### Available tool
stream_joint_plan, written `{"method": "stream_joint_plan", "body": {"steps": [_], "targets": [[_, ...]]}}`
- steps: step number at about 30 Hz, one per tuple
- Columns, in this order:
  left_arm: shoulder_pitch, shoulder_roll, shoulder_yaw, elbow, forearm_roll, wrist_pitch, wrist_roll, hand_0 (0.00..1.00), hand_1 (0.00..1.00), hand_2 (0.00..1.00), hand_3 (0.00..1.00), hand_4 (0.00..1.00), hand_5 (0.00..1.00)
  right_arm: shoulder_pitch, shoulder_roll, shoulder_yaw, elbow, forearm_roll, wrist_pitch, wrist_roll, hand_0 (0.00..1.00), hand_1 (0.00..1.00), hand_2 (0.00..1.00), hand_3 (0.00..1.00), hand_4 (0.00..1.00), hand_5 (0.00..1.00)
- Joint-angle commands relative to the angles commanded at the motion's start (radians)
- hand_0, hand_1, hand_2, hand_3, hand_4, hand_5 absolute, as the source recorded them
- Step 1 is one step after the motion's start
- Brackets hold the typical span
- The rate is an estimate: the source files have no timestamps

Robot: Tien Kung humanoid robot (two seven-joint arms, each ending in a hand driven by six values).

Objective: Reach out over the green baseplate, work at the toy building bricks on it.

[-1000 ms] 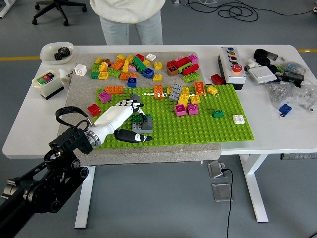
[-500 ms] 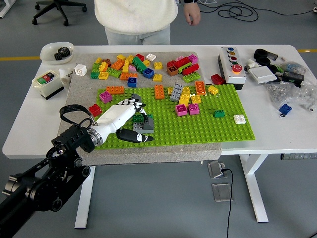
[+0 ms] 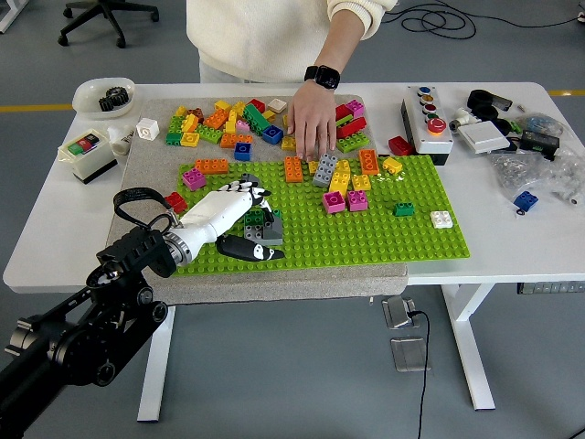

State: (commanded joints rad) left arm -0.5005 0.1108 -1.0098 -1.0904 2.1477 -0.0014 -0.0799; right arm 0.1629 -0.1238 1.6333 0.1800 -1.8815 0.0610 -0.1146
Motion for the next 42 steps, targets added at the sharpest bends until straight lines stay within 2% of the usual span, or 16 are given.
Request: {"method": "stream_joint_plan", "body": {"steps": [14,25,26,34,42], "targets": [[0.013,0.003,-0.039,-0.035,-0.046,0.005,-0.013,0.998,0.979,0.902,0.597,0.998,0.549,-0.002,0.000,0.000,0.000,0.000,0.000,0.000,0.740,0.643,0.678,0.600,0.804,0.528],[0.024,0.022,-0.101,-0.082,-0.059,0.008,-0.012,0.998,0.962,0.886,0.606,0.998,0.549,-0.003,-0.001,-0.001,0.000,-0.005,0.001,0.001,0.740,0.643,0.679,0.599,0.804,0.528],[0.025,0.024,-0.104,-0.087,-0.060,0.009,-0.012,0.998,0.932,0.858,0.677,0.998,0.555,-0.003,-0.001,-0.001,0.000,-0.005,0.001,0.001,0.741,0.644,0.679,0.599,0.803,0.528],[0.034,0.040,-0.140,-0.140,-0.072,0.014,-0.012,0.998,0.922,0.848,0.703,0.998,0.558,-0.001,-0.007,0.004,0.000,-0.012,0.003,0.001,0.740,0.644,0.678,0.599,0.803,0.528],[0.035,0.045,-0.151,-0.162,-0.073,0.018,-0.011,0.998,0.917,0.844,0.718,0.998,0.559,0.001,-0.012,0.014,0.000,-0.016,0.003,0.001,0.741,0.643,0.678,0.599,0.803,0.527]]}}
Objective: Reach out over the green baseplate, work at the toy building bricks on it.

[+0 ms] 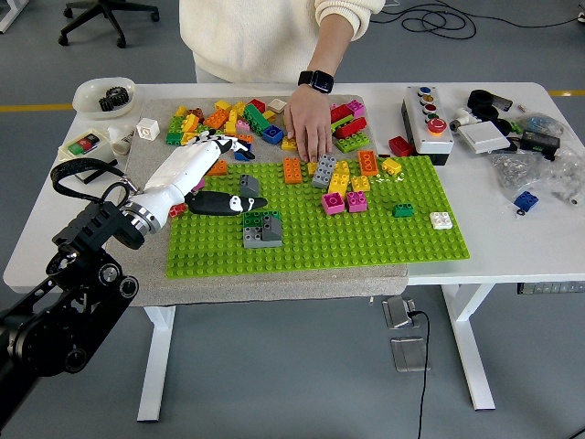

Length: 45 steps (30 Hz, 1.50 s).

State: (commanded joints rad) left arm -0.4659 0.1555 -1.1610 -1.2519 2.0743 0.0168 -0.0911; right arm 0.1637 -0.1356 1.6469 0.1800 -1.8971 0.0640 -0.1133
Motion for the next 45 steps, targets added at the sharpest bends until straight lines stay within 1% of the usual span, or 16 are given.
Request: {"method": "stream_joint_plan", "body": {"steps": [7,10,13,14,19,20,25,26,31,32,37,38,39,43,44,45], "targets": [[-0.002,0.001,-0.004,0.001,0.003,0.000,0.000,0.998,0.906,0.838,0.725,0.998,0.558,-0.003,0.003,0.005,0.000,-0.001,0.001,0.000,0.740,0.643,0.679,0.599,0.803,0.527],[-0.008,0.004,-0.005,0.005,0.002,-0.001,-0.001,0.998,0.887,0.825,0.735,0.998,0.560,-0.002,0.004,0.005,0.000,0.000,0.000,0.000,0.740,0.643,0.678,0.599,0.803,0.527],[-0.024,0.011,-0.001,0.020,0.011,-0.010,-0.006,0.998,0.887,0.825,0.735,0.998,0.560,0.001,0.004,0.003,0.000,0.003,-0.002,0.001,0.740,0.643,0.678,0.599,0.803,0.527],[-0.030,0.013,0.001,0.027,0.015,-0.015,-0.008,0.939,0.858,0.796,0.748,0.998,0.525,0.002,0.004,0.003,0.000,0.004,-0.002,0.001,0.741,0.643,0.678,0.599,0.803,0.528],[-0.061,0.027,0.010,0.055,0.022,-0.037,-0.023,0.939,0.858,0.796,0.748,0.998,0.525,0.004,0.005,0.002,0.000,0.006,-0.003,0.001,0.741,0.643,0.678,0.599,0.803,0.528],[-0.066,0.030,0.009,0.060,0.023,-0.039,-0.025,0.869,0.835,0.784,0.784,0.981,0.369,0.004,0.005,0.002,0.000,0.007,-0.003,0.001,0.740,0.643,0.678,0.599,0.803,0.528],[-0.080,0.043,-0.003,0.066,0.026,-0.048,-0.030,0.869,0.835,0.784,0.784,0.981,0.369,0.002,0.006,0.005,0.000,0.008,-0.004,0.000,0.740,0.643,0.678,0.599,0.803,0.528],[-0.083,0.045,-0.005,0.067,0.027,-0.050,-0.031,0.848,0.823,0.779,0.790,0.938,0.313,0.001,0.005,0.006,0.000,0.007,-0.003,0.000,0.740,0.644,0.678,0.597,0.802,0.527],[-0.095,0.056,-0.007,0.078,0.032,-0.056,-0.037,0.848,0.823,0.779,0.790,0.938,0.313,0.002,0.007,0.006,0.000,0.010,-0.005,0.000,0.740,0.644,0.678,0.597,0.802,0.527],[-0.097,0.058,-0.007,0.080,0.033,-0.057,-0.037,0.836,0.816,0.777,0.800,0.885,0.233,0.003,0.007,0.006,0.000,0.012,-0.005,0.000,0.740,0.643,0.678,0.598,0.803,0.527],[-0.111,0.069,-0.009,0.098,0.053,-0.063,-0.050,0.836,0.816,0.777,0.800,0.885,0.233,0.006,0.009,0.003,0.000,0.016,-0.006,0.001,0.740,0.643,0.678,0.598,0.803,0.527],[-0.114,0.071,-0.009,0.101,0.058,-0.065,-0.052,0.774,0.768,0.726,0.712,0.722,0.078,0.006,0.009,0.003,0.000,0.016,-0.006,0.001,0.740,0.643,0.679,0.597,0.802,0.527],[-0.122,0.078,-0.007,0.110,0.067,-0.067,-0.061,0.774,0.768,0.726,0.712,0.722,0.078,0.005,0.009,0.004,0.000,0.017,-0.006,0.001,0.740,0.643,0.679,0.597,0.802,0.527],[-0.143,0.091,0.002,0.130,0.094,-0.079,-0.076,0.774,0.768,0.726,0.712,0.722,0.078,0.005,0.007,0.005,0.000,0.017,-0.006,0.000,0.740,0.643,0.679,0.597,0.802,0.527],[-0.149,0.093,0.005,0.136,0.105,-0.082,-0.080,0.749,0.745,0.667,0.719,0.666,0.023,0.006,0.007,0.004,0.000,0.017,-0.006,0.000,0.740,0.643,0.678,0.597,0.802,0.527],[-0.151,0.094,0.006,0.138,0.108,-0.083,-0.081,0.749,0.745,0.667,0.719,0.666,0.023,0.006,0.007,0.004,0.000,0.017,-0.006,0.000,0.740,0.643,0.678,0.597,0.802,0.527]]}}
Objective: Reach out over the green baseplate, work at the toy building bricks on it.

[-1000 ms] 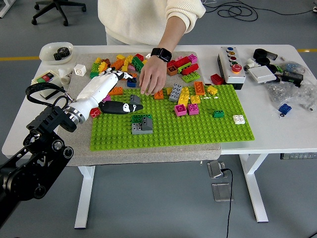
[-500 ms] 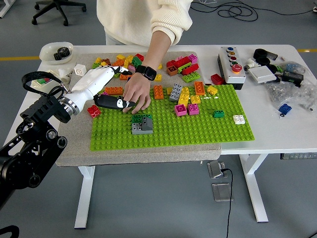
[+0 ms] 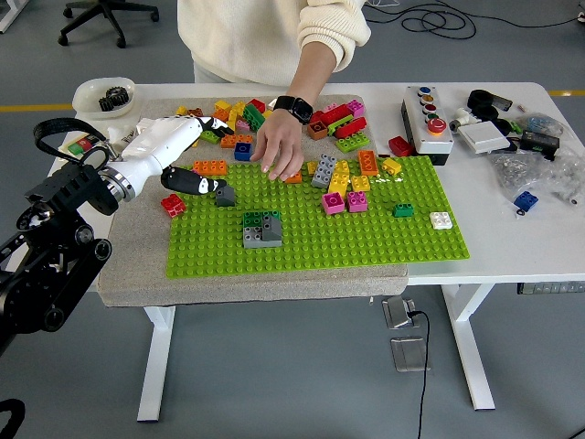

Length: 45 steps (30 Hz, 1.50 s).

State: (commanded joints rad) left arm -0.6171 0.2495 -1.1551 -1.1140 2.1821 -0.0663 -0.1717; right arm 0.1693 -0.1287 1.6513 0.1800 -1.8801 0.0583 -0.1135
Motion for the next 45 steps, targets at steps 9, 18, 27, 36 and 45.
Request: {"method": "stream_joint_plan", "body": {"steps": [9,18,27,36,45], "targets": [[-0.062,-0.006,0.039,0.070,0.087,-0.112,-0.010,0.798,0.811,0.777,0.825,0.808,0.064,0.004,0.000,-0.006,0.000,-0.003,0.002,0.000,0.740,0.643,0.678,0.598,0.803,0.527],[-0.096,-0.027,0.060,0.128,0.087,-0.109,-0.007,0.852,0.838,0.790,0.839,0.808,0.043,0.003,0.000,-0.008,0.000,-0.009,0.003,0.000,0.740,0.643,0.678,0.597,0.804,0.527],[-0.128,-0.057,0.075,0.211,0.087,-0.082,0.004,0.836,0.824,0.774,0.818,0.803,0.042,0.005,-0.001,-0.013,0.000,-0.014,0.005,0.001,0.740,0.644,0.678,0.598,0.804,0.527],[-0.145,-0.083,0.100,0.292,0.087,-0.094,0.003,0.810,0.794,0.717,0.766,0.796,0.023,0.007,-0.002,-0.015,0.000,-0.017,0.005,0.001,0.740,0.643,0.678,0.601,0.808,0.527],[-0.162,-0.104,0.108,0.354,0.087,-0.107,0.010,0.809,0.795,0.720,0.777,0.812,0.022,0.008,-0.003,-0.014,0.000,-0.016,0.005,0.001,0.740,0.643,0.678,0.601,0.809,0.527]]}}
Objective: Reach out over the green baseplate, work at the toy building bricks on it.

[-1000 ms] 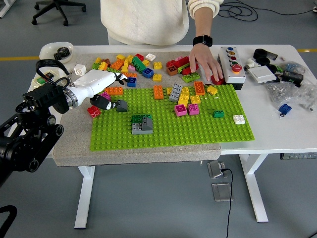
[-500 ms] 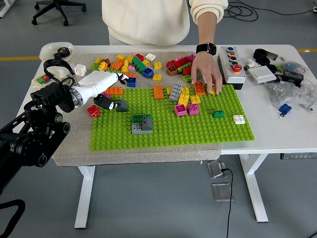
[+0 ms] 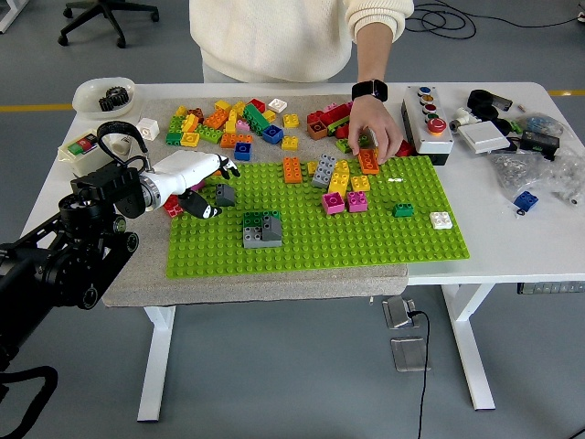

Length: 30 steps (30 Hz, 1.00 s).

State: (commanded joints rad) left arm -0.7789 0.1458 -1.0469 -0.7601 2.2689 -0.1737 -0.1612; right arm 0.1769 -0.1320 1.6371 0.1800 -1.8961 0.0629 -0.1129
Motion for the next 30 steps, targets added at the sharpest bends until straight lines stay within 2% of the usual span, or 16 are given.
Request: {"method": "stream_joint_plan", "body": {"steps": [9,30], "targets": [[-0.017,-0.015,-0.004,0.045,0.000,0.014,0.002,0.815,0.801,0.742,0.787,0.828,0.026,0.003,0.001,-0.002,0.000,0.003,0.000,0.000,0.740,0.644,0.678,0.603,0.812,0.526],[-0.054,-0.026,0.036,0.126,0.000,0.053,0.002,0.819,0.796,0.737,0.785,0.835,0.037,0.006,-0.001,-0.005,0.000,0.008,-0.001,0.000,0.740,0.644,0.678,0.604,0.815,0.528]]}}
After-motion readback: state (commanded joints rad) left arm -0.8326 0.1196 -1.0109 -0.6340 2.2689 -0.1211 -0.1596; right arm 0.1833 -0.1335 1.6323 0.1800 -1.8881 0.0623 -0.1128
